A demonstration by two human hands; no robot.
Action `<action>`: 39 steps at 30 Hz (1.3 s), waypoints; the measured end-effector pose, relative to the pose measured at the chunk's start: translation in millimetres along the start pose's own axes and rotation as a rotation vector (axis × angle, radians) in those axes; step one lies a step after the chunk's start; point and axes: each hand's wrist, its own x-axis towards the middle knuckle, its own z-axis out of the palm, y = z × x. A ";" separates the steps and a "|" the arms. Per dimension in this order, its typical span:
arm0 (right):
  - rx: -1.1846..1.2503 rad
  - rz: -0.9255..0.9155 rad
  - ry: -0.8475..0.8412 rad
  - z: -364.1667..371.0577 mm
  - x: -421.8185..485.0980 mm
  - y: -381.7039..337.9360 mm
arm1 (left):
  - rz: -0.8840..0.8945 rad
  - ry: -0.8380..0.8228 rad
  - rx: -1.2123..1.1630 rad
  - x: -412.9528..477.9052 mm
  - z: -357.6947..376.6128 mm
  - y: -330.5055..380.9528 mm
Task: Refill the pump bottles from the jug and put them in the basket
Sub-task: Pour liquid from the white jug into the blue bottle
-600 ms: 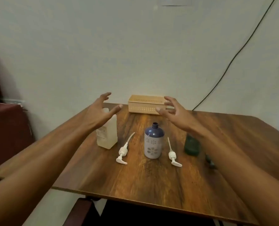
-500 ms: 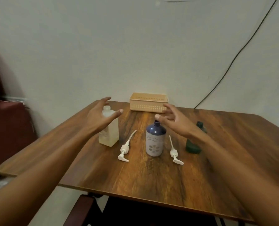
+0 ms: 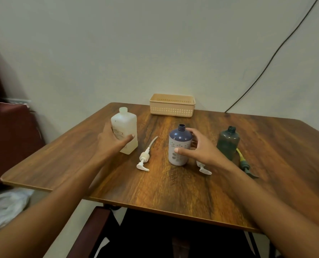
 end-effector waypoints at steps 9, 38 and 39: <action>0.119 -0.007 0.175 6.9 -4.5 -3.7 | 0.064 0.078 0.013 0.6 2.5 4.3; 0.055 -0.151 0.322 -15.3 -7.9 -64.4 | 0.676 0.030 0.423 15.5 -36.7 119.8; 0.047 -0.150 0.321 -14.6 -8.4 -63.7 | 0.693 0.038 0.443 15.4 -37.6 120.9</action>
